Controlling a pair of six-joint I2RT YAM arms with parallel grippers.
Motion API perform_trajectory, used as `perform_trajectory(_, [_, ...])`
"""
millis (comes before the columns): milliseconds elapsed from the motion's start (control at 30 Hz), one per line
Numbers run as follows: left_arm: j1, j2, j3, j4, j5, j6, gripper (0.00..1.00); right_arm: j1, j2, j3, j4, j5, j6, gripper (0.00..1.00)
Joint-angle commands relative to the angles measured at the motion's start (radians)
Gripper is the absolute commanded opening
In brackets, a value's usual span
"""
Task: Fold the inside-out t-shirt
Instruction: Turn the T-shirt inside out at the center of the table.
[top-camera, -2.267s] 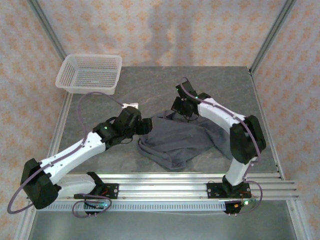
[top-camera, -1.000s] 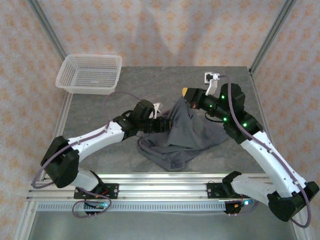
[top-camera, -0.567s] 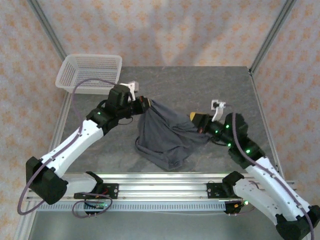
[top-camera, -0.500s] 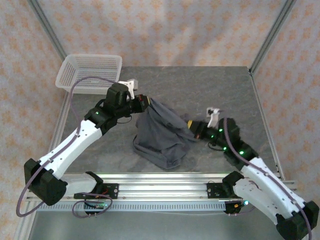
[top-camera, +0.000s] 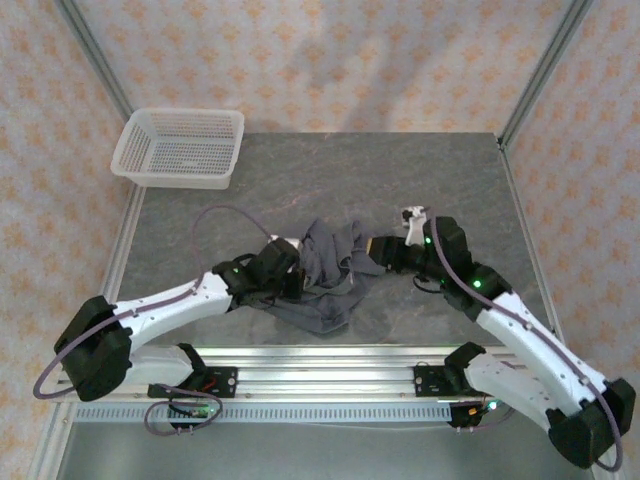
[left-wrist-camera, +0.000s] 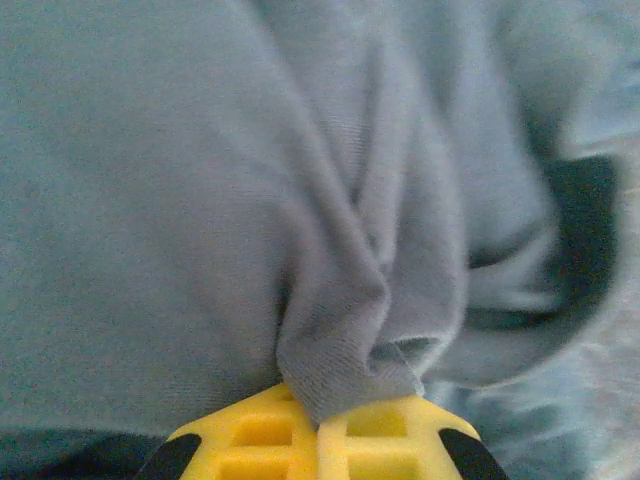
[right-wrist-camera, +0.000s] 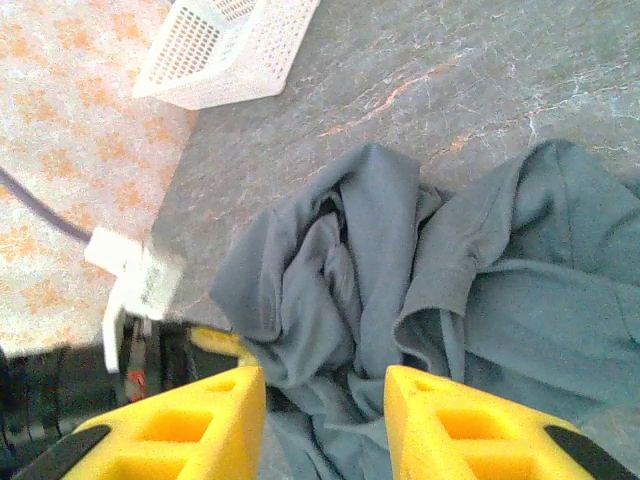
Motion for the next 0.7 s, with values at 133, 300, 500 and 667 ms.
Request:
perform_trajectory(133, [-0.009,-0.196,-0.107,-0.145,-0.322,-0.116,0.27,0.141,0.212,0.046,0.085,0.073,-0.033,0.39])
perform_trajectory(300, [-0.007,-0.319,-0.062,-0.201,-0.436,-0.074,0.47,0.275,0.430,0.180,0.057,0.239,-0.049,0.41])
perform_trajectory(500, [0.154,-0.281,0.043,-0.133,-0.175,-0.065,0.54,0.312,0.695,0.359,0.013,0.549,-0.057,0.53])
perform_trajectory(667, [0.213,-0.169,0.118,-0.096,-0.080,-0.026,0.55,0.242,0.909,0.543,-0.057,0.527,-0.095,0.57])
